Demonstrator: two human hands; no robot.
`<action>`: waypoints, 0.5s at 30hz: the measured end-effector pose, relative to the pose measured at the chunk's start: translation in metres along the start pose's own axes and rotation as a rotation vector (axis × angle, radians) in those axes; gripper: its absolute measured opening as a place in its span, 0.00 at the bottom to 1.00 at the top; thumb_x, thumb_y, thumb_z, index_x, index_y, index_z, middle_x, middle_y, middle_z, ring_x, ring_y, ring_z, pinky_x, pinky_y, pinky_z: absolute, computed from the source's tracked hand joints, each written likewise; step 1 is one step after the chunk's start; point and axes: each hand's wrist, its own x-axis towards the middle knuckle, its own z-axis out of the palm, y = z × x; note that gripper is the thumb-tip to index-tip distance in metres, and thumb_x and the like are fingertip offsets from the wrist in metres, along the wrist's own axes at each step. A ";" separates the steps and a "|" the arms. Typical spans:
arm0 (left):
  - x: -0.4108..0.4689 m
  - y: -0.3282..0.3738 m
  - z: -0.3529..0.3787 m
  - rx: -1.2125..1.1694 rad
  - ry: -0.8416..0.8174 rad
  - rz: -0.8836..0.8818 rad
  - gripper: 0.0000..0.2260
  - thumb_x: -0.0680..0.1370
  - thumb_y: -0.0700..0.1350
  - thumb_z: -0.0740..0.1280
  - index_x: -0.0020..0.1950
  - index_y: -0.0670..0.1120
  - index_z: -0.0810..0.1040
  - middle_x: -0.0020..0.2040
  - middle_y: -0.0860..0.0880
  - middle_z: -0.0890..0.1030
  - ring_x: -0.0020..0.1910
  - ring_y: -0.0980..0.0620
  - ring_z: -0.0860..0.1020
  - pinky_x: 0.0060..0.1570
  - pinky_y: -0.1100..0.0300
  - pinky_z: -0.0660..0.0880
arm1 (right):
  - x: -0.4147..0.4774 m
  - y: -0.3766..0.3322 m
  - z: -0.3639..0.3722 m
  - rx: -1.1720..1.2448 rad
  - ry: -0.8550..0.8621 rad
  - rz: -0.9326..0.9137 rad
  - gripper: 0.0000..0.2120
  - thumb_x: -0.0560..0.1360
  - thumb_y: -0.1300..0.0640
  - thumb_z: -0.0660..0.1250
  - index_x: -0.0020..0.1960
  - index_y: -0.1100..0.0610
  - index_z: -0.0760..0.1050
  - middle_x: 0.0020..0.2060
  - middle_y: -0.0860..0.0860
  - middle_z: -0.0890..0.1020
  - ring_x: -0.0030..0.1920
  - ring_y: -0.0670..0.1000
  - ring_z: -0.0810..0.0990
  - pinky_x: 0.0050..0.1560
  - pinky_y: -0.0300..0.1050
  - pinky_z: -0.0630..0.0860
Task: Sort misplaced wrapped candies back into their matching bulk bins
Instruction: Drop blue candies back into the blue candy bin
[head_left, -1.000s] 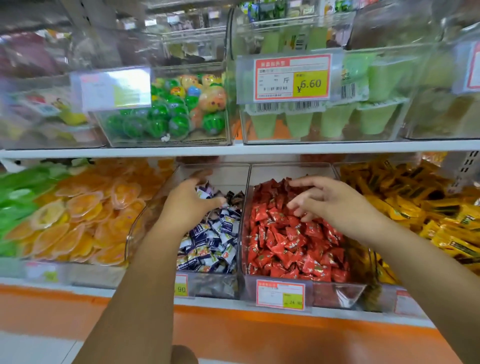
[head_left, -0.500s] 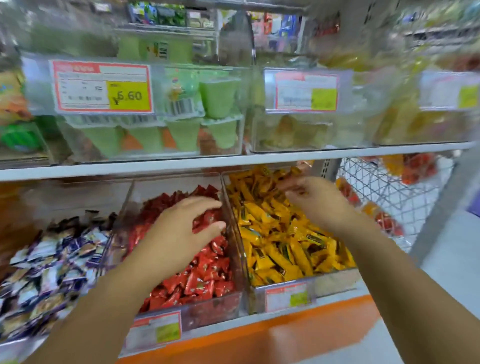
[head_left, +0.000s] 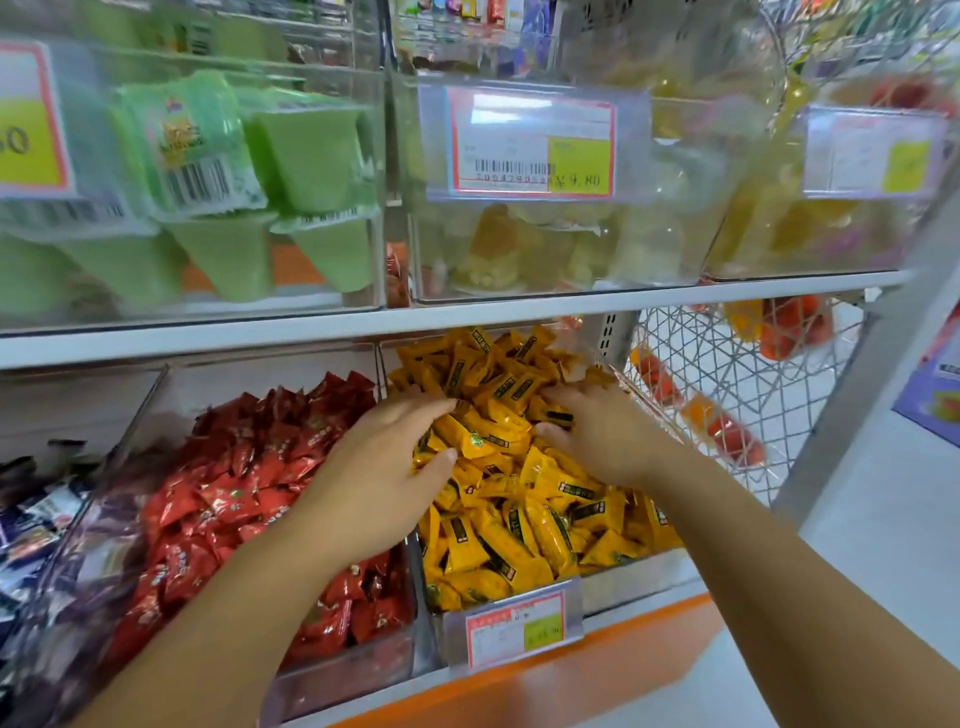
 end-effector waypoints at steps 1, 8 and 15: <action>0.000 0.000 0.000 0.005 -0.003 -0.012 0.22 0.81 0.54 0.58 0.75 0.58 0.61 0.75 0.58 0.62 0.75 0.58 0.56 0.74 0.57 0.55 | 0.002 -0.004 0.003 0.010 0.003 0.009 0.24 0.78 0.44 0.61 0.72 0.51 0.66 0.69 0.56 0.70 0.68 0.59 0.67 0.68 0.55 0.65; 0.001 0.002 0.001 0.005 0.034 -0.035 0.24 0.81 0.51 0.60 0.76 0.56 0.60 0.75 0.57 0.62 0.75 0.57 0.57 0.73 0.58 0.55 | 0.001 -0.048 0.013 0.240 0.097 -0.202 0.21 0.80 0.56 0.62 0.72 0.53 0.66 0.67 0.53 0.72 0.69 0.55 0.66 0.70 0.47 0.62; 0.001 0.001 -0.001 0.007 0.029 -0.044 0.25 0.80 0.48 0.62 0.76 0.58 0.59 0.75 0.58 0.61 0.74 0.58 0.57 0.73 0.60 0.54 | -0.013 -0.033 -0.044 0.352 -0.008 -0.245 0.15 0.82 0.55 0.58 0.66 0.48 0.75 0.64 0.45 0.77 0.61 0.44 0.76 0.57 0.34 0.69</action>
